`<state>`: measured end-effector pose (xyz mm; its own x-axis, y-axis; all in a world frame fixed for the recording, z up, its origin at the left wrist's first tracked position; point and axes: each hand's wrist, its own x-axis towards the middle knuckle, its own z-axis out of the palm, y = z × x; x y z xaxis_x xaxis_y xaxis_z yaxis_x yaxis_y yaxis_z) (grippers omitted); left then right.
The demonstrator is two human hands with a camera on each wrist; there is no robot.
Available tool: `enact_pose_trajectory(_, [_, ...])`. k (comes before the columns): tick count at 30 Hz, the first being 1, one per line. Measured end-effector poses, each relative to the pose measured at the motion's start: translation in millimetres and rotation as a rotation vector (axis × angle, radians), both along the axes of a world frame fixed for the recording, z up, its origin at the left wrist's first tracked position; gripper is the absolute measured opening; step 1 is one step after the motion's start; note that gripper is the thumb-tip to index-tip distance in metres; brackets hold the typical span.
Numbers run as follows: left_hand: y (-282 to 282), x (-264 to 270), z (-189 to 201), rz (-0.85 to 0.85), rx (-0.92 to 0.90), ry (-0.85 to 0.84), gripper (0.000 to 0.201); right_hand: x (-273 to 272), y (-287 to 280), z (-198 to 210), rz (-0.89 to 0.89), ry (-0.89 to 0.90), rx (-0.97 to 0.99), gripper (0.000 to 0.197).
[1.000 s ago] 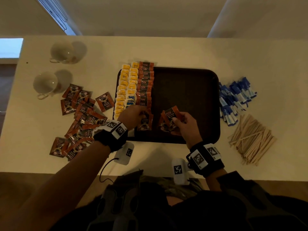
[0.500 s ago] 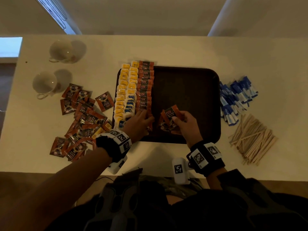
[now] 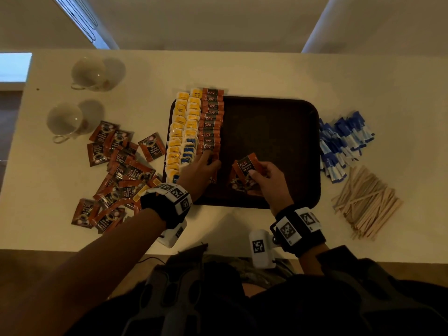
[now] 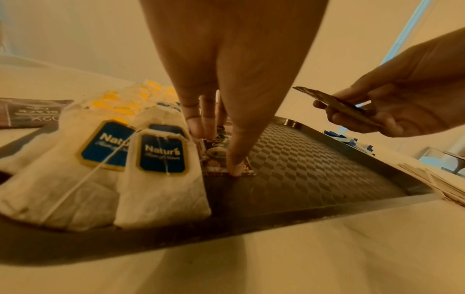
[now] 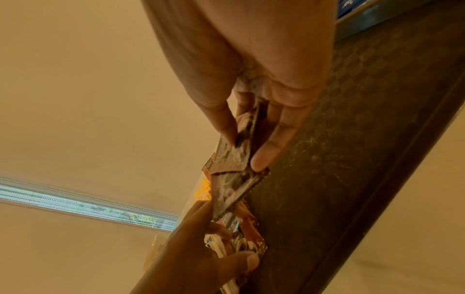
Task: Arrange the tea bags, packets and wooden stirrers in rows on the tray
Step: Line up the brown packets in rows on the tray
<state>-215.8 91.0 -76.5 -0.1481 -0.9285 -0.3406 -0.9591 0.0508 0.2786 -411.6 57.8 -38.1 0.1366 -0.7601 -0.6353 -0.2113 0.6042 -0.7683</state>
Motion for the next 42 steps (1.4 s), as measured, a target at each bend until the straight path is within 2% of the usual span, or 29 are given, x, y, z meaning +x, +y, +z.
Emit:
enact_pose_trajectory(4, [-1.2,0.5,1.3,0.022,-0.07,0.087,0.038,0.2,0.6,0.7,0.002,-0.006,0.001,0.018])
enact_pose_trajectory(5, [-1.5,-0.5,2.1,0.061,-0.115,0.153,0.033,0.4,0.5,0.8,0.004,-0.006,0.002,0.019])
enact_pose_trajectory(7, [-3.2,-4.6,10.3,0.242,-0.158,0.344,0.022,1.1,0.2,2.0,0.005,-0.007,0.003,0.02])
enact_pose_trajectory(9, [-7.0,-7.9,22.9,0.391,-0.015,0.553,0.022,2.3,0.1,3.1,0.013,-0.005,-0.004,0.024])
enact_pose_trajectory(11, [-9.2,-10.2,32.9,0.412,0.249,0.781,0.026,4.5,0.4,4.1,0.026,-0.004,-0.011,0.026])
enact_pose_trajectory(12, [-9.3,-10.6,35.1,0.405,0.324,0.855,0.026,5.9,0.4,5.1,0.03,-0.009,-0.01,0.026])
enact_pose_trajectory(14, [-9.3,-9.1,35.9,0.404,0.324,0.883,0.022,9.1,0.5,6.3,0.034,-0.022,-0.004,0.025])
enact_pose_trajectory(18, [-5.9,2.8,33.0,0.423,0.326,0.864,0.009,11.3,2.6,3.7,-0.021,-0.023,-0.026,0.014])
enact_pose_trajectory(20, [0.0,11.3,30.7,0.461,0.325,0.83,0.014,9.3,1.6,0.5,-0.076,0.011,-0.02,0.012])
enact_pose_trajectory(23, [9.2,18.3,26.8,0.477,0.239,0.66,0.026,4.7,-1.0,-2.9,-0.128,0.06,0.013,0.014])
enact_pose_trajectory(26, [13.8,17.6,21.7,0.42,0.162,0.475,0.03,2.6,-1.3,-5.4,-0.128,0.104,0.019,0.019])
enact_pose_trajectory(30, [11.9,12.5,17.6,0.378,0.154,0.234,0.03,3.5,0.7,-4.7,-0.108,0.12,0.021,0.019])
enact_pose_trajectory(35, [10.1,8.5,20.4,0.267,0.116,-0.007,0.043,3.0,4.9,-2.0,-0.095,0.084,0.023,0.015])
enact_pose_trajectory(38, [11.8,6.3,22.6,0.235,0.067,-0.06,0.043,2.4,6.7,-1.3,-0.101,0.081,0.018,0.014])
enact_pose_trajectory(42, [21.3,-2.1,20.8,0.015,0.078,-0.063,0.05,1.9,7.9,-0.8,-0.105,0.063,0.025,0.011])
